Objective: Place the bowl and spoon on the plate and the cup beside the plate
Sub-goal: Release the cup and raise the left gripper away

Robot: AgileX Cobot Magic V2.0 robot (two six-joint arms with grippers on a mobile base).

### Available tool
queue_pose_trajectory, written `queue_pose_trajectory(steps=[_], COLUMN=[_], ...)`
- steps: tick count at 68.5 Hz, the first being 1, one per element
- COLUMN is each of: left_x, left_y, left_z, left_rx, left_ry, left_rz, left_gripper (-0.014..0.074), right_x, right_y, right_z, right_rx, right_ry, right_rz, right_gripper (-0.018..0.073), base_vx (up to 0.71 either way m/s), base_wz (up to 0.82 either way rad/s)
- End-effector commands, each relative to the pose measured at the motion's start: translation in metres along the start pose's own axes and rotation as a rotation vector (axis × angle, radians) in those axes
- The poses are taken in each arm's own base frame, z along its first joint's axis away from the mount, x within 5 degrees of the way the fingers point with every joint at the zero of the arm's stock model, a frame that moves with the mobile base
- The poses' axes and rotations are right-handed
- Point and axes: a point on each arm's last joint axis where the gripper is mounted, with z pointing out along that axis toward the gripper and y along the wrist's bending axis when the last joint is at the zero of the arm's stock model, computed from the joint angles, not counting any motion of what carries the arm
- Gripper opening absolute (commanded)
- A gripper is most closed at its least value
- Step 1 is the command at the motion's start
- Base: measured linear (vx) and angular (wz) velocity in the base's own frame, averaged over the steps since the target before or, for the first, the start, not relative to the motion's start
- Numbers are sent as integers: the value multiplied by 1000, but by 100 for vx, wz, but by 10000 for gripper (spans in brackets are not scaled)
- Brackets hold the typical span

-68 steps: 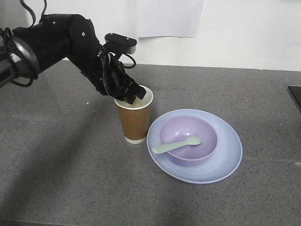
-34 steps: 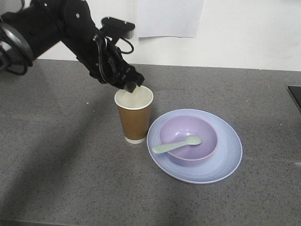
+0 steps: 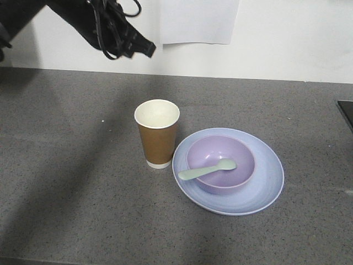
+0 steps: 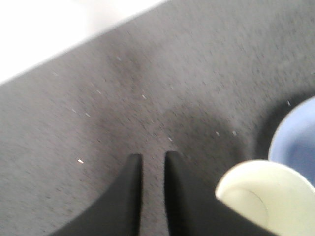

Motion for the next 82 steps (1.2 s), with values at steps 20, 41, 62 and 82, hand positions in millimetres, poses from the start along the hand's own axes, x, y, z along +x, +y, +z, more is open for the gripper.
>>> queue_pose_trajectory(steps=[20, 41, 62, 82], left_x=[-23, -23, -23, -23], left_y=[8, 8, 8, 8], left_z=[-86, -83, -83, -75], left_rx=[-50, -52, -50, -53], left_ry=[-325, -318, -318, -304], left_rz=[-15, -14, -15, -11], left_gripper=[-8, -8, -6, -6], right_x=[-12, -12, -12, -12], right_y=[-1, -1, -1, -1], right_z=[-2, -2, -2, -2], right_rx=[0, 0, 0, 0], right_ry=[-89, -89, -89, -90], right_rz=[-24, -24, -24, -24], right_gripper=[-3, -3, -3, -3], base_vx=[0, 0, 0, 0], base_wz=[0, 0, 0, 0])
